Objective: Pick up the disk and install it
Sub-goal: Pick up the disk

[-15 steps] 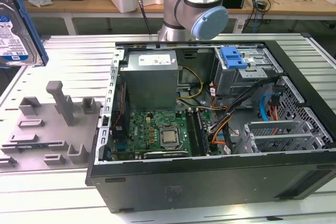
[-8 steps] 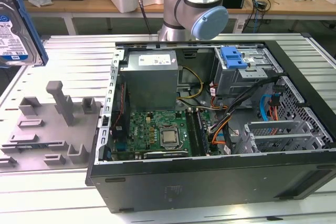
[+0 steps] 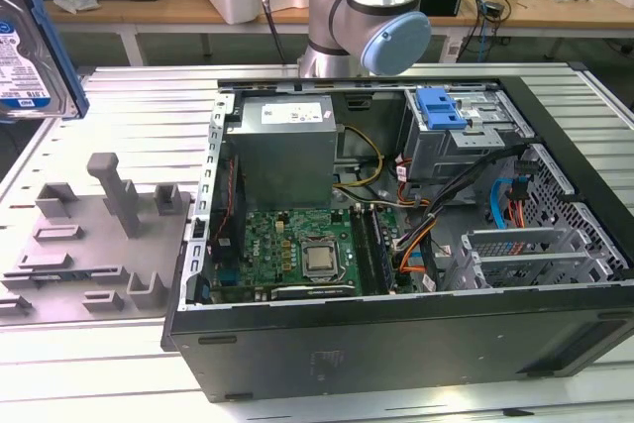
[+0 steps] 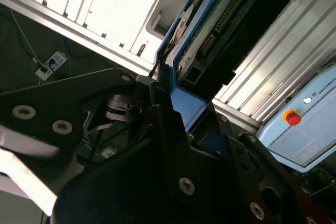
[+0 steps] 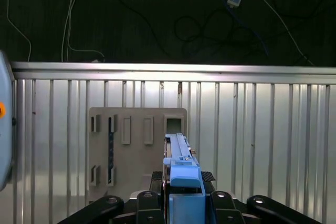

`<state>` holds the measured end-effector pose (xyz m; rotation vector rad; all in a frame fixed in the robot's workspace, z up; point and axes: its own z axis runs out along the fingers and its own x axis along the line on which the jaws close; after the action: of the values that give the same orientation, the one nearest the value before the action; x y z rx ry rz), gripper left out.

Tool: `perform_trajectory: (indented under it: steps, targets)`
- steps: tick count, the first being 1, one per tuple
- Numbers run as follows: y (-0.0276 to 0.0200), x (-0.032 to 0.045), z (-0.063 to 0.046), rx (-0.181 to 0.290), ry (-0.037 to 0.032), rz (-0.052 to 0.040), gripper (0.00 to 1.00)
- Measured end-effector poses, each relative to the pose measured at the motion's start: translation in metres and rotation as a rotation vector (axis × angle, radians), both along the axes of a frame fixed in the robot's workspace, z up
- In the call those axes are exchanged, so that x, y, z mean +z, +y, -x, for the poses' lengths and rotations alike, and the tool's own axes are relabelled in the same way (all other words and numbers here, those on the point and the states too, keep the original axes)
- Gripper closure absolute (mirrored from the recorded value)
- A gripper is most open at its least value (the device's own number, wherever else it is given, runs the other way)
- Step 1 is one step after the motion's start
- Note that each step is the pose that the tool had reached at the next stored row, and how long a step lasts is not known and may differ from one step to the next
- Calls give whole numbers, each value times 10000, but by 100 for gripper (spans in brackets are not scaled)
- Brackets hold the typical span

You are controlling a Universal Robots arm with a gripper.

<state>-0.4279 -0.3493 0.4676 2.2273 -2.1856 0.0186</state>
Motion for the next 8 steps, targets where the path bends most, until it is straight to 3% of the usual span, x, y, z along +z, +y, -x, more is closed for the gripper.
perform_trajectory:
  steps: [8]
  targets:
    - [-1,5,-3,1,-1,2,63]
